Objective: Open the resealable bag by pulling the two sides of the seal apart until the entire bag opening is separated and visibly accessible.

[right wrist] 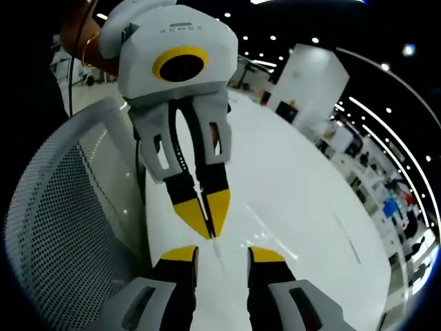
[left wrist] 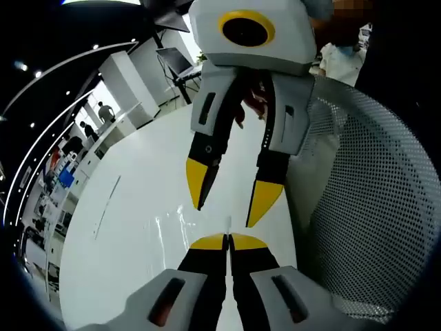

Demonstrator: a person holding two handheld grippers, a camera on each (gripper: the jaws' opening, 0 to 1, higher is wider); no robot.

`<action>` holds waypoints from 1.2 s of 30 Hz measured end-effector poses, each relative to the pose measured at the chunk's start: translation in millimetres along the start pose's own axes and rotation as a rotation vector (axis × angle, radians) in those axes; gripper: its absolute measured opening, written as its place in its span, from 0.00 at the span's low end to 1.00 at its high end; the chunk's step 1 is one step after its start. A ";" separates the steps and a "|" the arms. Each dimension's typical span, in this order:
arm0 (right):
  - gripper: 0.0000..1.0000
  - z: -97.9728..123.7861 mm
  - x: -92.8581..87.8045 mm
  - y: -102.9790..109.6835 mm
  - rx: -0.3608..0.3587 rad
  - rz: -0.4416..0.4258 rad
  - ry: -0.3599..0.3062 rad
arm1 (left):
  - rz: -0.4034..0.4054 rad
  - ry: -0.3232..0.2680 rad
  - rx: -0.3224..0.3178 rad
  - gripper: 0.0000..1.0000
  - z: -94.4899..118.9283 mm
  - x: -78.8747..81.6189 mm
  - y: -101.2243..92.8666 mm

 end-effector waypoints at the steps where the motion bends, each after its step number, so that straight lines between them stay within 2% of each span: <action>1: 0.21 -0.6 -0.4 0.2 0.004 0.011 0.008 | 0.002 -0.001 -0.001 0.00 -0.1 -0.1 -0.5; 11: 0.01 -3.7 -6.4 6.6 0.071 0.072 0.042 | 0.008 -0.010 -0.008 0.00 1.4 2.7 -3.1; 16: 0.00 -4.5 -5.7 7.2 0.074 0.074 0.033 | 0.015 -0.014 -0.013 0.00 1.7 3.2 -4.8; 25: 0.00 -4.2 -5.1 9.1 0.095 0.126 0.056 | 0.001 -0.014 -0.022 0.00 1.3 3.8 -7.3; 36: 0.00 -3.0 -0.8 13.5 0.122 0.178 0.051 | -0.003 -0.016 -0.043 0.00 -1.4 3.8 -9.8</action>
Point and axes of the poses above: the point that each gripper's makers call its tool centre point, and the gripper's own axes: z roughly backward along the fingers, y roughly to its left, x roughly out of its top, the point moved 6 cm from there along z, roughly backward along the fingers, and after that the axes turned 7 degrees about -y, right-handed, at the moved point
